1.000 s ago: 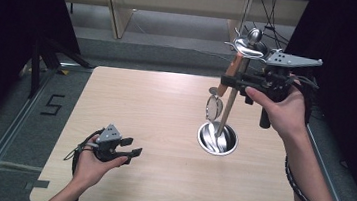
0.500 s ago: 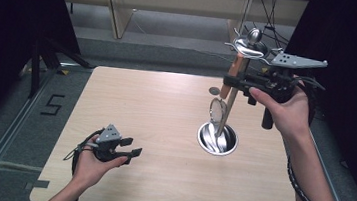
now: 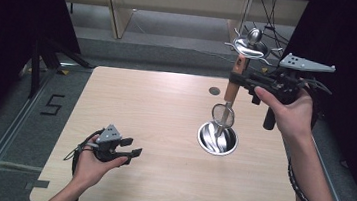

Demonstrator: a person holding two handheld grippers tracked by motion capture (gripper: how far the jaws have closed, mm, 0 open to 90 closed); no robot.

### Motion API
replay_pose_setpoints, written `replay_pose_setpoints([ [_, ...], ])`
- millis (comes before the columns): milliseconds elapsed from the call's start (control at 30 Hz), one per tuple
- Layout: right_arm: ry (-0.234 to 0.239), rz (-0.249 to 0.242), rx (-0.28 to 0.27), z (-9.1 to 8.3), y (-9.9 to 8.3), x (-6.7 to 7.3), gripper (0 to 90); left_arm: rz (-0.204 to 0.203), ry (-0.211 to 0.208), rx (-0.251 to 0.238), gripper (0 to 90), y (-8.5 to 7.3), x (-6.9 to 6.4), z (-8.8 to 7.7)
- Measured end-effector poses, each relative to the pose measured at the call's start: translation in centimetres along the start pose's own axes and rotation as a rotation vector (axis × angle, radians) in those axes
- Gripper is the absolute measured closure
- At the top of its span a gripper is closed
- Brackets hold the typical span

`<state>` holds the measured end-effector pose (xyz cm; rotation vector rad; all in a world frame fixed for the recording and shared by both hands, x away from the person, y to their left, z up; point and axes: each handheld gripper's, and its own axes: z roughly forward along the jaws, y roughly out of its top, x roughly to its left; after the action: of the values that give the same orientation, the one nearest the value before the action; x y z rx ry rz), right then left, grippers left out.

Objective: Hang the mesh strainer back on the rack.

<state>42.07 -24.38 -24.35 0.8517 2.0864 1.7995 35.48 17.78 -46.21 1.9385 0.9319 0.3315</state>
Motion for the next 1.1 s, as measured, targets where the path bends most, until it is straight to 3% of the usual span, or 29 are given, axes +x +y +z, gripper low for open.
replay_pose_setpoints([
  [267, -0.026, -0.002, -0.02, 0.0, 0.0, -0.2, 72.5, -0.001, 0.0, 0.001, 45.3, 0.0, 0.0, 0.0],
  [433, -0.039, 0.023, -0.013, -0.1, -0.2, -0.2, 70.8, 0.0, 0.0, -0.001, 45.2, 0.0, 0.0, 0.0],
  [467, -0.043, -0.006, -0.025, -0.1, -0.2, -0.5, 70.2, 0.0, -0.001, -0.001, 45.2, 0.0, 0.0, 0.0],
  [500, -0.051, 0.019, -0.024, -0.1, -0.4, -0.4, 68.0, -0.003, 0.0, -0.003, 45.2, 0.0, 0.0, 0.1],
  [667, -0.062, 0.008, -0.018, -0.4, -0.5, -0.5, 63.4, 0.001, 0.003, -0.003, 44.9, 0.0, 0.0, 0.1],
  [800, -0.084, -0.037, -0.035, -0.5, -0.7, -0.6, 58.3, 0.004, -0.005, 0.002, 44.4, 0.0, 0.0, 0.2],
  [967, -0.095, -0.006, -0.013, -0.9, -1.0, -0.3, 55.4, -0.002, -0.002, -0.003, 44.1, 0.0, 0.1, 0.2],
  [1100, -0.118, -0.037, -0.009, -1.3, -1.4, -0.4, 54.1, -0.002, -0.001, 0.003, 43.8, -0.1, 0.1, 0.1],
])
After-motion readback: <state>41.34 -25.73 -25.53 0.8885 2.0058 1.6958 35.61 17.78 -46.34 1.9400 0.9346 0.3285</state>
